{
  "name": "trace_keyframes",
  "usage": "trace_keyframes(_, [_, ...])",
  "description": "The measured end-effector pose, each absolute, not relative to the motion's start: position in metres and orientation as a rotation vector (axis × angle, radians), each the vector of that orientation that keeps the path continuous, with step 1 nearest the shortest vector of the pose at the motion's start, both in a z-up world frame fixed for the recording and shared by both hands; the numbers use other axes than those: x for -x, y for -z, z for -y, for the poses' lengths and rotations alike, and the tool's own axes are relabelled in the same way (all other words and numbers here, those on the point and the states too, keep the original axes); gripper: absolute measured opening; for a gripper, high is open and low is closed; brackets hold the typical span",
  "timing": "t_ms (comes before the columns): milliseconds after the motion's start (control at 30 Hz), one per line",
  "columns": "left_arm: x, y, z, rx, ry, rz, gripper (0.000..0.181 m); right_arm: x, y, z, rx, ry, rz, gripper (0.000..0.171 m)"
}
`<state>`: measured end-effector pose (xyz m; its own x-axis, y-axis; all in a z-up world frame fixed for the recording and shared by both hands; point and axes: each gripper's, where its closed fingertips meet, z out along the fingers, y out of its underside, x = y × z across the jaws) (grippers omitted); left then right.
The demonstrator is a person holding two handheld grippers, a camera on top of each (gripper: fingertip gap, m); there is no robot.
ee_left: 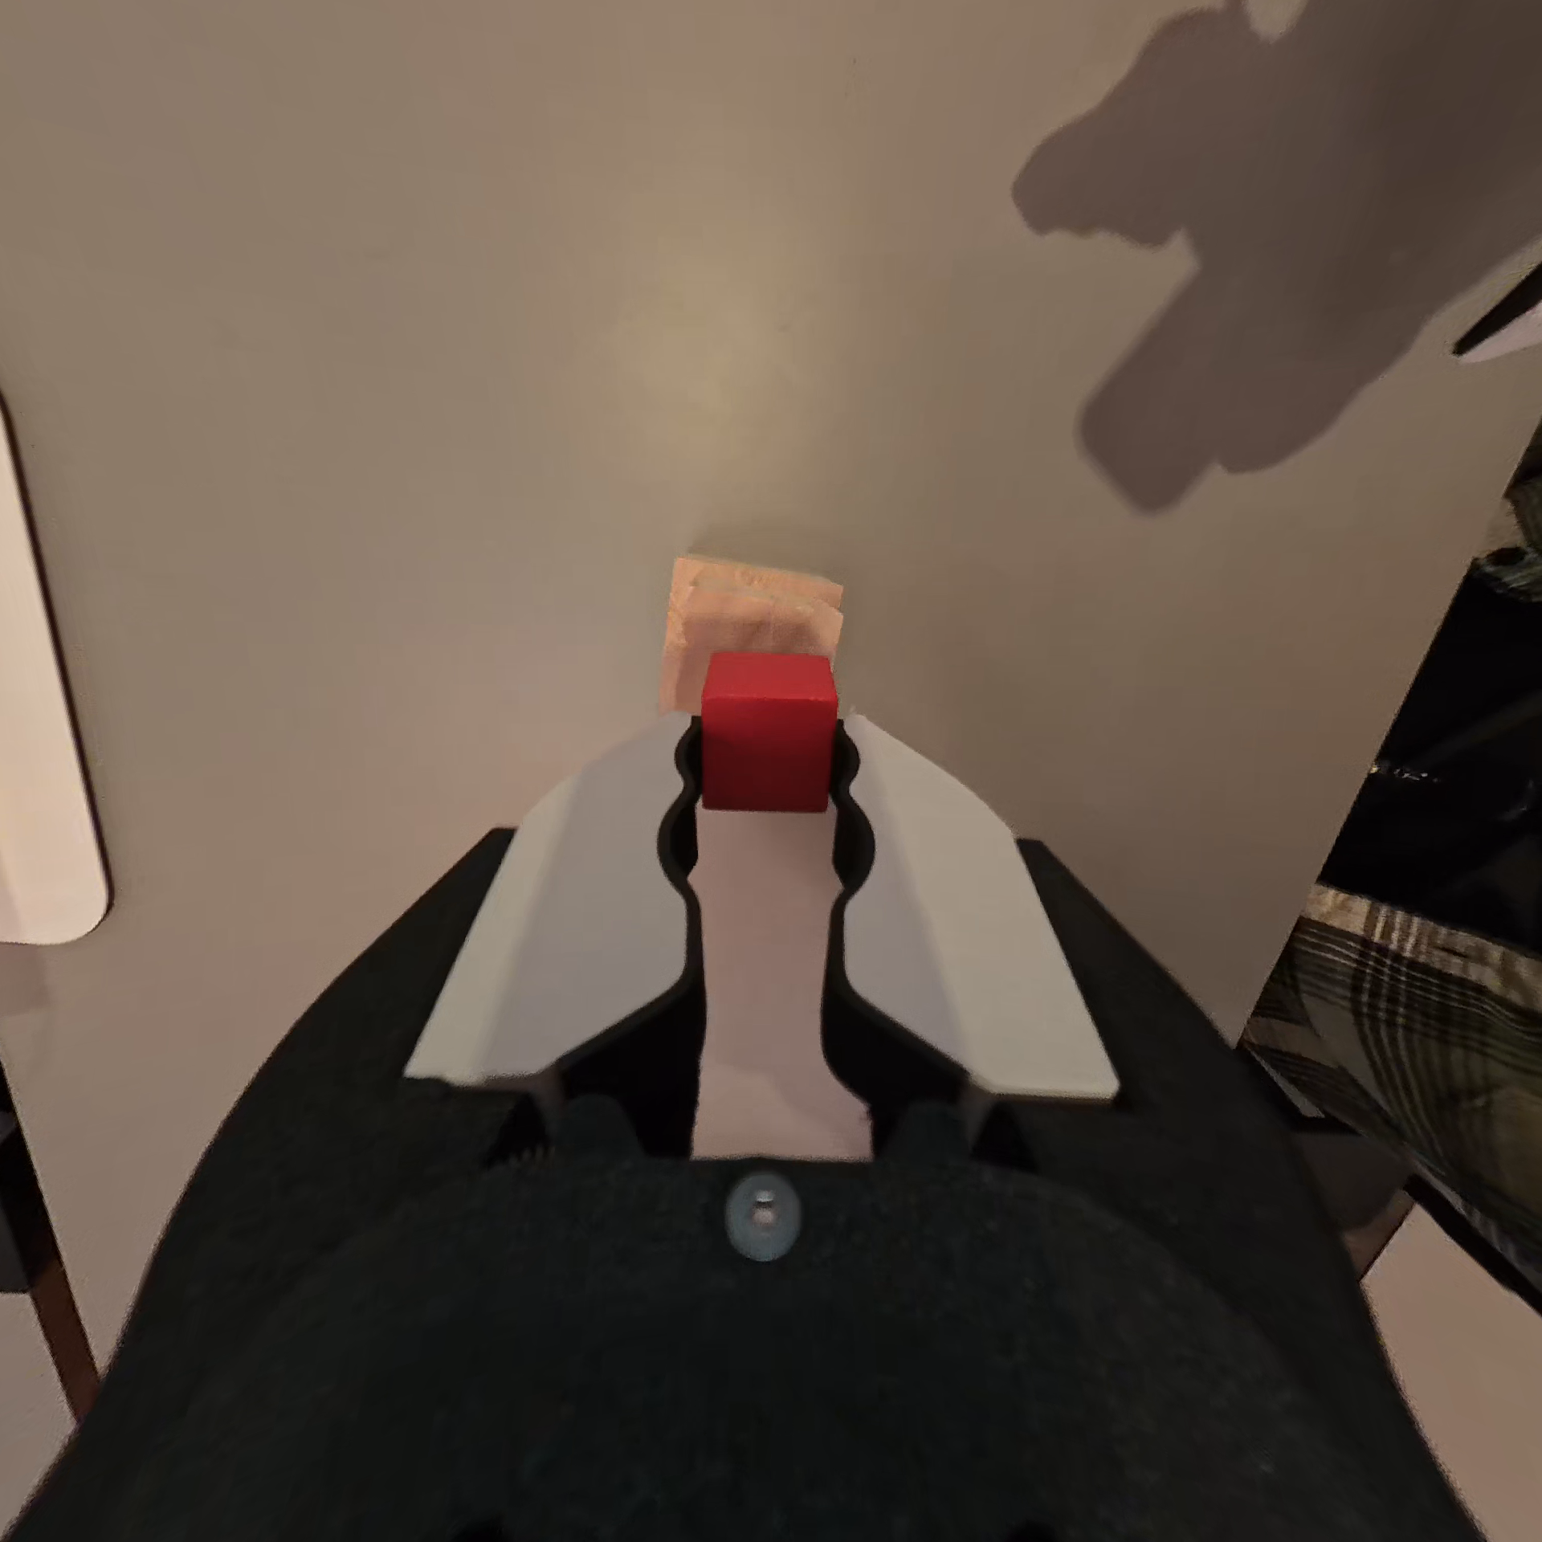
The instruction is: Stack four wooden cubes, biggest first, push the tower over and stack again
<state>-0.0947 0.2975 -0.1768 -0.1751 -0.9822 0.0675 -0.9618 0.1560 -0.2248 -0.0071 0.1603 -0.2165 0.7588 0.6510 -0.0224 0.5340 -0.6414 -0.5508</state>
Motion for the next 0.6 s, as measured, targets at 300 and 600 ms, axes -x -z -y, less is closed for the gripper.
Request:
trace_keyframes(300, [0.095, 0.190, -0.301, 1.892, 0.201, -2.393, 0.028, 0.005, 0.219, -0.159, 2.429, -0.306, 0.886, 0.111])
trace_keyframes(600, [0.094, 0.195, -0.299, 1.855, 0.155, -2.464, 0.028, 0.006, 0.219, -0.159, 2.430, -0.313, 0.892, 0.110])
